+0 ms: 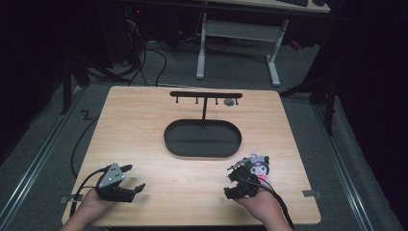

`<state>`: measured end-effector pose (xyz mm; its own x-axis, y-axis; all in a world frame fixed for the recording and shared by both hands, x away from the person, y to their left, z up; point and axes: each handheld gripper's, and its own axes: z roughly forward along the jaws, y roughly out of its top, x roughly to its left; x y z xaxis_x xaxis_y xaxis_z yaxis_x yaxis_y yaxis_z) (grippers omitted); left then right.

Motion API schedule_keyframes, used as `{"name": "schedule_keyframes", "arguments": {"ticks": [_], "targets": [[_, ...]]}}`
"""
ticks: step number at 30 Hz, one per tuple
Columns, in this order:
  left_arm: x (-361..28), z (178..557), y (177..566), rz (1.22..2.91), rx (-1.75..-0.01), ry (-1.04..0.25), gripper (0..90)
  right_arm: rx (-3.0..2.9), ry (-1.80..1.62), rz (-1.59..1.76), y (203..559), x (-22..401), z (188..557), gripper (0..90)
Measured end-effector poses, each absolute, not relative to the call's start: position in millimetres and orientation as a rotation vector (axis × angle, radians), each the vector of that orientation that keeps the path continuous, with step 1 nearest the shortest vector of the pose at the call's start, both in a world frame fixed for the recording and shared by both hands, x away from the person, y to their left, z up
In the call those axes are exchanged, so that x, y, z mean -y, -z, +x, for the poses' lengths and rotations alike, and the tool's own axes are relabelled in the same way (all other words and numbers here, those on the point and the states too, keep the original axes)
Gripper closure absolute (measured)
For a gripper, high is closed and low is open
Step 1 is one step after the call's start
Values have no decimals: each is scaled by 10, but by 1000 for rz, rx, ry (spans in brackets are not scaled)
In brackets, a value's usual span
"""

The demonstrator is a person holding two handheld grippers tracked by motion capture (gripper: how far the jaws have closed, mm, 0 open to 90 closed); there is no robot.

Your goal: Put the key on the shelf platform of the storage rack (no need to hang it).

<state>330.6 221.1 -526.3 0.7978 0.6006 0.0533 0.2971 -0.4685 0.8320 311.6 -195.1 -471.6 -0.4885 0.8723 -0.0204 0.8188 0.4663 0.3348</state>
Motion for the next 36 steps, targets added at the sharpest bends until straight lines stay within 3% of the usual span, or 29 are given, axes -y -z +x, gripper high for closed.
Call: {"name": "schedule_keyframes", "arguments": {"ticks": [20,27,36], "targets": [[-2211,3311,5263,2082,-668,-427,154,-2437,-335,1570,4340,2390,3201,309],[-2210,3311,5263,2083,-667,-428,154,-2352,-302,1658,4347,2555,3238,197],[-2209,3310,5263,2084,-668,-429,154,-2337,-280,1717,4524,2681,3239,177]]}}
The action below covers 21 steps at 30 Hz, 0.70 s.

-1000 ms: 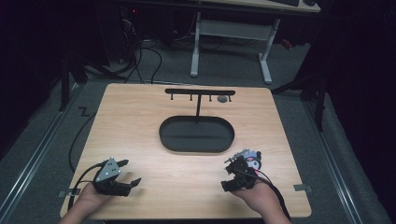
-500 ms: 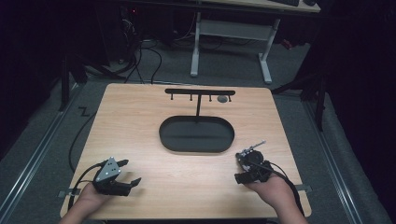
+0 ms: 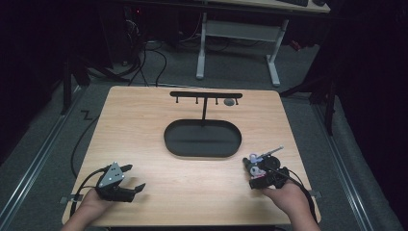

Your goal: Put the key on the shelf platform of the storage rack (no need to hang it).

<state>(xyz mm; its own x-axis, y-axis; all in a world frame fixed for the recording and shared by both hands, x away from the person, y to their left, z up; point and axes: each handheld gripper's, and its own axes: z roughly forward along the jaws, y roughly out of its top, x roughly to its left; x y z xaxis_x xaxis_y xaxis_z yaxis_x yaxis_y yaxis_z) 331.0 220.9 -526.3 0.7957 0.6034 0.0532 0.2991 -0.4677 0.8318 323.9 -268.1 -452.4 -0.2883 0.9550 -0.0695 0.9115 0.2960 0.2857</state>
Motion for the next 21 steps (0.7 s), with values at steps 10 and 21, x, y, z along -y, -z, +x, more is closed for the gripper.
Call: {"name": "schedule_keyframes", "arguments": {"ticks": [10,21], "targets": [[-2206,3313,5264,2085,-668,-428,154,-2308,-287,1788,4760,2773,3227,207],[-2206,3315,5264,2086,-669,-428,154,-2285,-319,1816,4875,2768,3234,300]]}}
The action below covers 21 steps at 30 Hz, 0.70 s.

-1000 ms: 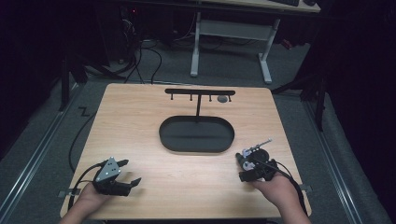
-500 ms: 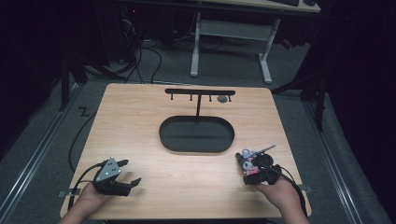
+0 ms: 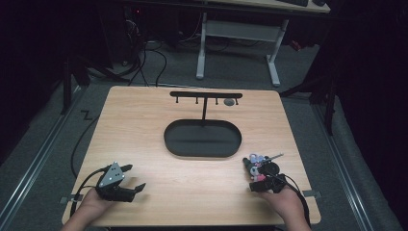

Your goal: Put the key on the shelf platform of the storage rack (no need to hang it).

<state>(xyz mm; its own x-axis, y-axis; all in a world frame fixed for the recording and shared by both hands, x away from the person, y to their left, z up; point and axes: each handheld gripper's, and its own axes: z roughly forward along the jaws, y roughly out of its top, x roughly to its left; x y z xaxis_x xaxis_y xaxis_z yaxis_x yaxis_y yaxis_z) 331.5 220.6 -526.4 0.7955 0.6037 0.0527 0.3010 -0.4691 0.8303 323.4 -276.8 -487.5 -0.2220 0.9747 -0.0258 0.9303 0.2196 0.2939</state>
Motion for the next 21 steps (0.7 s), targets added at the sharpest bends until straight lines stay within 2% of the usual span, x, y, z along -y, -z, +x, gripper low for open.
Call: {"name": "schedule_keyframes", "arguments": {"ticks": [9,15,21], "targets": [[-2204,3315,5264,2088,-673,-430,154,-2273,-326,1820,4900,2814,3187,364],[-2199,3314,5264,2092,-676,-436,154,-2269,-332,1803,4877,2808,3171,451],[-2198,3312,5265,2091,-676,-441,154,-2276,-328,1768,4858,2815,3164,477]]}}
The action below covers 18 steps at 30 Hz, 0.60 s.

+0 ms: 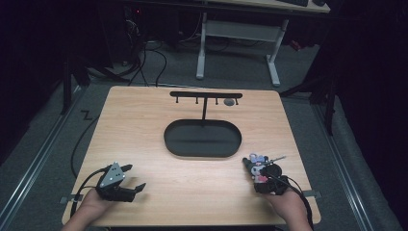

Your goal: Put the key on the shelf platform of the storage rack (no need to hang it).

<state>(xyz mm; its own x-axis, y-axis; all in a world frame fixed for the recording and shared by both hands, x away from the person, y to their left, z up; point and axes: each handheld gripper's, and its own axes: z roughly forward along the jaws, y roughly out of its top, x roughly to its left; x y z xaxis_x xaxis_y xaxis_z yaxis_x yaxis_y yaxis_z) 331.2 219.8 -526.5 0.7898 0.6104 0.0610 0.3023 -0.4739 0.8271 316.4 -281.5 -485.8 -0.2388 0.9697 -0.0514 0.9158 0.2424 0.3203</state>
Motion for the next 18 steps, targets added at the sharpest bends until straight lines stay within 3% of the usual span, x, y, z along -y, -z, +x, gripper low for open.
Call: {"name": "schedule_keyframes", "arguments": {"ticks": [18], "targets": [[-2217,3303,5263,2065,-695,-447,154,-2276,-426,1717,4640,2796,3113,477]]}}
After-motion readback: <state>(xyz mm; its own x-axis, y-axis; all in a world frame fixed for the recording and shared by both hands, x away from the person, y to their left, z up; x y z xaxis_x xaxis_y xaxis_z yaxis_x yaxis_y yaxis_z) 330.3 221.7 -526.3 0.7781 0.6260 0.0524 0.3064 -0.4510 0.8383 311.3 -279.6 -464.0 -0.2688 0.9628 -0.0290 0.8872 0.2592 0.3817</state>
